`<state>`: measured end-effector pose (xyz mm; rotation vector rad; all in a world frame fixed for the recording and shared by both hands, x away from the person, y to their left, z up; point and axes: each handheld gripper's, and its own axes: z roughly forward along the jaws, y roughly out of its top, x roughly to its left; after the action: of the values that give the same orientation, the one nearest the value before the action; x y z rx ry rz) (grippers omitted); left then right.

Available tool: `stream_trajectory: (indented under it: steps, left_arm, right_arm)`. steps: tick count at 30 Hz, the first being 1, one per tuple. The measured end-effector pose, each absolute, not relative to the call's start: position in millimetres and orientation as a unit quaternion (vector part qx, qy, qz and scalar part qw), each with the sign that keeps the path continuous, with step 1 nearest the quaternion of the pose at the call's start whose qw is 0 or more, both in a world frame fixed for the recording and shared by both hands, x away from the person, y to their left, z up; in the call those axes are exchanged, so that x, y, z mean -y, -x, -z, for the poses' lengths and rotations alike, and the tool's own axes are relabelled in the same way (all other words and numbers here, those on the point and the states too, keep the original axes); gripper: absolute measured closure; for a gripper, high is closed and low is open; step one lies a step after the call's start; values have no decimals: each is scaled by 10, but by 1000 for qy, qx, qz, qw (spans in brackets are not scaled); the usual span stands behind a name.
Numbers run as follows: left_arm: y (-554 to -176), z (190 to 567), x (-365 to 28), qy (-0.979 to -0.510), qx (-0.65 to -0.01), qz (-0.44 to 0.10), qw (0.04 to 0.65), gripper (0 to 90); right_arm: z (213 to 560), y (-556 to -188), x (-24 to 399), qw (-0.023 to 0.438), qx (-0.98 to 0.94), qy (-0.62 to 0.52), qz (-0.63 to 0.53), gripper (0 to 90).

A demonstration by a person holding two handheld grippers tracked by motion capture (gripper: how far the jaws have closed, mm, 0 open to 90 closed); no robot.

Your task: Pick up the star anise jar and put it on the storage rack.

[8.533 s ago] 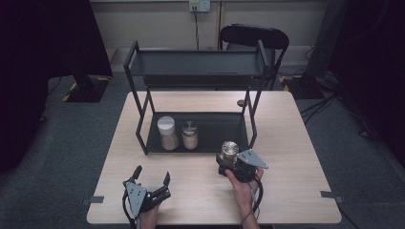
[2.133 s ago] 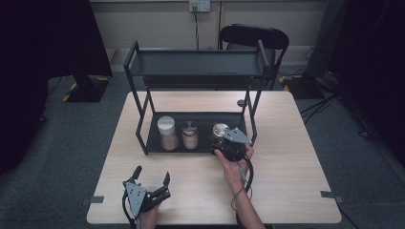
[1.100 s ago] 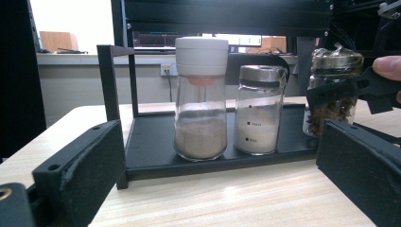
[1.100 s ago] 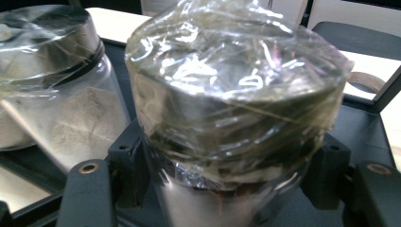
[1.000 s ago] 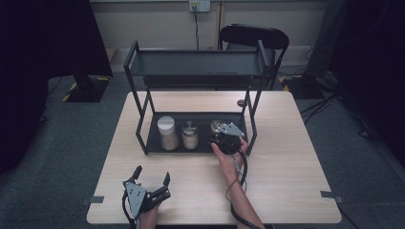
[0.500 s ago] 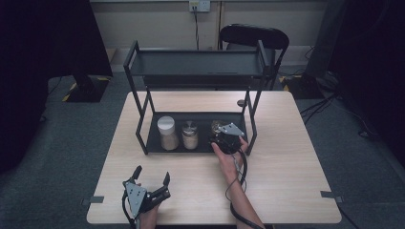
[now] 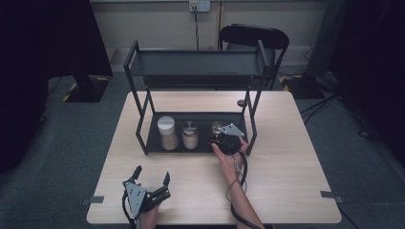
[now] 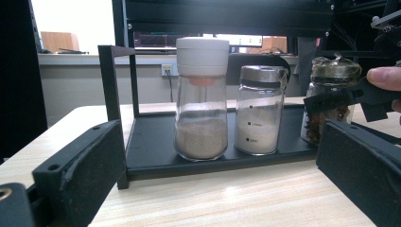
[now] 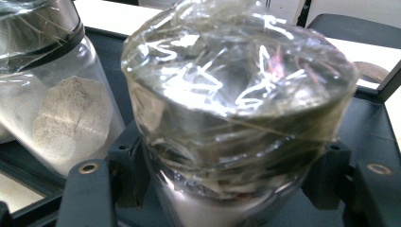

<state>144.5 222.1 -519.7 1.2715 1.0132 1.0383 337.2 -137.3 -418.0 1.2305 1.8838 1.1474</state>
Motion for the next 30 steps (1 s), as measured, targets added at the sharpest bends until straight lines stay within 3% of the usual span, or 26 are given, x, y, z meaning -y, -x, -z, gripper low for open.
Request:
stream_trajectory:
  steps: [26,30]
  left_arm:
    - [-1454,5184,-2227,-545,-432,-439,568,15]
    - [-1454,5183,-2225,-545,-432,-439,568,15]
  right_arm:
    - [4169,-3379,1377,302,-712,-464,-432,311]
    - [4166,-3382,1404,295,-708,-467,-440,277]
